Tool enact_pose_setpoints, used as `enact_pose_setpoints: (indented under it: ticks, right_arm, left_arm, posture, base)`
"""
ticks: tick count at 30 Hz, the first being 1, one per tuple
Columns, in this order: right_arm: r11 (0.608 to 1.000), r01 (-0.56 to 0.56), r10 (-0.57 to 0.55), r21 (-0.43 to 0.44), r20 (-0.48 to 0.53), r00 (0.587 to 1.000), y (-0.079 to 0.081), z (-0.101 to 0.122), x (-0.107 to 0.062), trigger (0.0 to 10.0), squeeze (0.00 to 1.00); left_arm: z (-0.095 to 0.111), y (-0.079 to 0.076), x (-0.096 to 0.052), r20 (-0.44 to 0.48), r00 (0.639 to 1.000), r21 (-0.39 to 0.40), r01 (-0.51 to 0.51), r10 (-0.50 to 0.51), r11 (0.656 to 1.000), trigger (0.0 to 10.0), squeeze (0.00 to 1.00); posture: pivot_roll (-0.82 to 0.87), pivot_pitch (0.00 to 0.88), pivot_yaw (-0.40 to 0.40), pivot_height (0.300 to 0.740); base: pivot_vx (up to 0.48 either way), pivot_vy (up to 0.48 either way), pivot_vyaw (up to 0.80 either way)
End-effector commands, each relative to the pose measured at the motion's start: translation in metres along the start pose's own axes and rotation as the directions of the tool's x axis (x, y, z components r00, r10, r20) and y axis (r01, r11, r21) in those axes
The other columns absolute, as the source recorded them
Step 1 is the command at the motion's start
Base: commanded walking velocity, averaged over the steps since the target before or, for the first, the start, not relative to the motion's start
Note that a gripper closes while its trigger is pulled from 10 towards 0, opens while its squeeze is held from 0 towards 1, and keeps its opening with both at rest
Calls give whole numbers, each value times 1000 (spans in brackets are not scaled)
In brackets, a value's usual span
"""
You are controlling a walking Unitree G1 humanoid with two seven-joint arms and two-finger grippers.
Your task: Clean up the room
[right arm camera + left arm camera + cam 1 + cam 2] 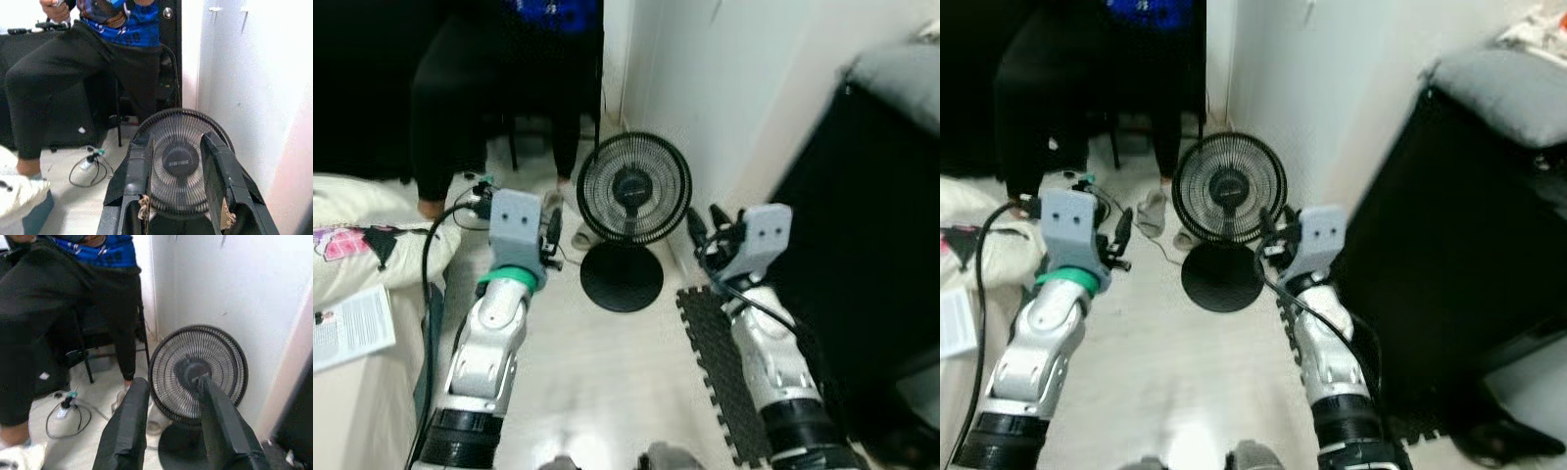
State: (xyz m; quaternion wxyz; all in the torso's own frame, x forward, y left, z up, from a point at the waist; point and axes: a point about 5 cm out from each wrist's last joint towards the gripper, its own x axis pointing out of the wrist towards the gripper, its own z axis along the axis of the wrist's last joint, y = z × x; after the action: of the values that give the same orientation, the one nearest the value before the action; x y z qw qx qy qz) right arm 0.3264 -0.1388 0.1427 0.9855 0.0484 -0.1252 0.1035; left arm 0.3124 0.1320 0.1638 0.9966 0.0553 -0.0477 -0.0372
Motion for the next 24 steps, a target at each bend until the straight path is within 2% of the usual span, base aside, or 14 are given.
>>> enact_pose_setpoints:
  ticks: [1,4,20,24]
  right_arm:
    - [1000,5,-5,-4,-11,1000,-2,-3,-2,10000,0]
    - [1000,5,-5,-4,-11,1000,-1,-3,-2,10000,0]
    - [1000,-10,10,-3,-21,1000,1,-4,-3,10000,0]
    - [999,-20,19,-30,-41,999,1,-8,-4,10000,0]
  left_arm:
    - [-2,-2,-1,-6,1000,3,11,-11,1000,10000,0]
    - [-2,-2,-1,-12,1000,5,11,-11,1000,10000,0]
    - [-5,-7,-1,-27,999,20,40,-39,999,10000,0]
    - [-8,-8,-2,-39,998,28,52,-50,998,10000,0]
  posture:
    - [-70,0,14,705]
    - [-69,0,15,705]
    - [-73,0,17,705]
    - [-74,0,18,705]
  base:
    - [469,0,0]
    - [405,0,0]
    - [0,0,0]
    - [0,0,0]
